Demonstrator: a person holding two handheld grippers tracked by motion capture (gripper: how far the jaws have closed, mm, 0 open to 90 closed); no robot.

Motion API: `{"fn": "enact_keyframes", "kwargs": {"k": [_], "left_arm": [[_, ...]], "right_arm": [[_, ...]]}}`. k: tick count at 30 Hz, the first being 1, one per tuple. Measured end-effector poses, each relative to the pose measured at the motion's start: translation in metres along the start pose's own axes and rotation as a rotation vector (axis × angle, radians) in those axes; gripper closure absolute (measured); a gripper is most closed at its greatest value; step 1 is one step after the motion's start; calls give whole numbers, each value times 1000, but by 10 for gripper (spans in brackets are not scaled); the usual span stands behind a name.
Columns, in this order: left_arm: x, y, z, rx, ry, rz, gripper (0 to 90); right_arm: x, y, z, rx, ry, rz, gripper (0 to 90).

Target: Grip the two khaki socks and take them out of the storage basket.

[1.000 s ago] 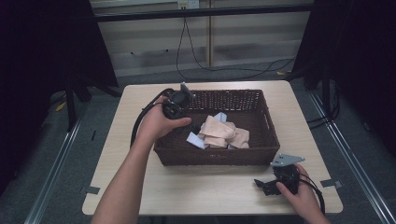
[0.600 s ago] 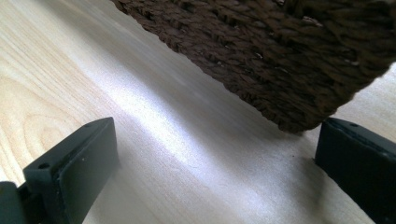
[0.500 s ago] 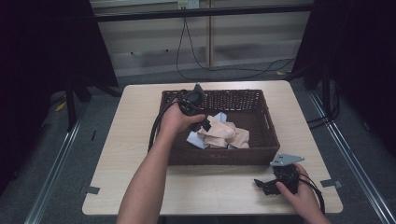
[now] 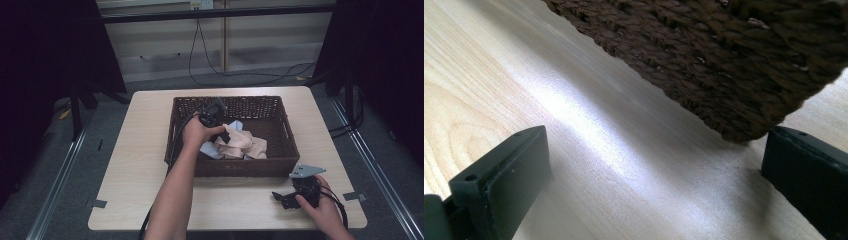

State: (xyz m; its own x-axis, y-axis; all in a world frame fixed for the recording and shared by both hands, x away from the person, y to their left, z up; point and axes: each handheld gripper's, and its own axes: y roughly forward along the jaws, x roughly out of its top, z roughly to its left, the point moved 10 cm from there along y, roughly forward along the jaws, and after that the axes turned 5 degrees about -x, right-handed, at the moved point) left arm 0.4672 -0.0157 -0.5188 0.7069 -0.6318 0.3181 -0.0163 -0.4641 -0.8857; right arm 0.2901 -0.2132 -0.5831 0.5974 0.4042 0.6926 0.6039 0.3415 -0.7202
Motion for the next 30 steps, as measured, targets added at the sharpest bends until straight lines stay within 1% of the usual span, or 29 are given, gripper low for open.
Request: {"fn": "enact_keyframes", "kwargs": {"k": [1,2,3,4,5,6,7,8,9,11,12,13,14,15,16,17,18,19,20,21,22,23,24,25,26,27,28,29,30], "left_arm": [[1,4,1,2,-11,-10,247],[1,4,1,2,-11,-10,231],[1,7,1,1,-1,4,231],[1,8,1,2,-7,2,231],[1,9,2,14,-12,3,254],[1,10,2,14,-10,6,323],[0,11,1,2,-15,18,347],[0,11,1,2,-15,18,378],[0,12,1,2,-16,23,378],[-2,11,1,-1,-16,54,606],[-2,11,1,-1,-16,54,679],[-3,10,0,-11,-14,66,679],[-3,8,0,-11,-20,68,753],[-4,4,-1,-15,-11,79,827],[-4,4,-1,-15,-11,79,840],[-5,1,-2,-5,-2,85,840],[-5,-3,-3,10,4,94,852],[-5,-12,-6,18,7,108,866],[-5,-12,-6,18,7,108,869],[-4,-18,-8,22,-7,104,869],[-4,-23,-9,16,-25,97,872],[-4,-33,-10,15,-34,97,873],[-4,-33,-10,15,-34,97,874],[-5,-39,-12,6,-40,97,874],[-5,-42,-13,-1,-49,94,875],[-6,-51,-16,-25,-53,93,876],[-6,-51,-16,-25,-53,93,876],[-7,-61,-17,-22,-53,108,877],[-7,-61,-17,-22,-53,108,877]], "right_arm": [[0,0,0,0,0,0,0],[0,0,0,0,0,0,0],[0,0,0,0,0,0,0],[0,0,0,0,6,4,0],[0,0,0,1,2,1,0],[0,0,0,1,1,1,0],[0,0,0,1,2,2,0],[0,0,0,1,2,2,0],[0,0,0,1,2,1,0],[0,0,0,0,1,1,0],[0,0,0,0,1,1,0],[0,0,0,1,1,1,0],[0,0,0,1,1,1,0],[0,0,0,2,0,1,0],[0,0,0,2,0,1,0],[0,0,0,3,-1,1,0],[1,1,-2,-6,-13,-9,0],[0,0,-1,-1,-7,-4,0],[0,0,-1,-1,-7,-4,0],[0,0,0,2,-5,-2,0],[1,1,-2,-5,-14,-10,0],[1,1,-2,-6,-14,-10,0],[1,1,-2,-6,-14,-10,0],[1,0,-1,1,-8,-5,0],[1,1,-2,-6,-14,-10,0],[1,0,-1,-2,-10,-6,0],[1,0,-1,-2,-10,-6,0],[1,1,-2,-5,-13,-9,0],[1,1,-2,-5,-13,-9,0]]}}
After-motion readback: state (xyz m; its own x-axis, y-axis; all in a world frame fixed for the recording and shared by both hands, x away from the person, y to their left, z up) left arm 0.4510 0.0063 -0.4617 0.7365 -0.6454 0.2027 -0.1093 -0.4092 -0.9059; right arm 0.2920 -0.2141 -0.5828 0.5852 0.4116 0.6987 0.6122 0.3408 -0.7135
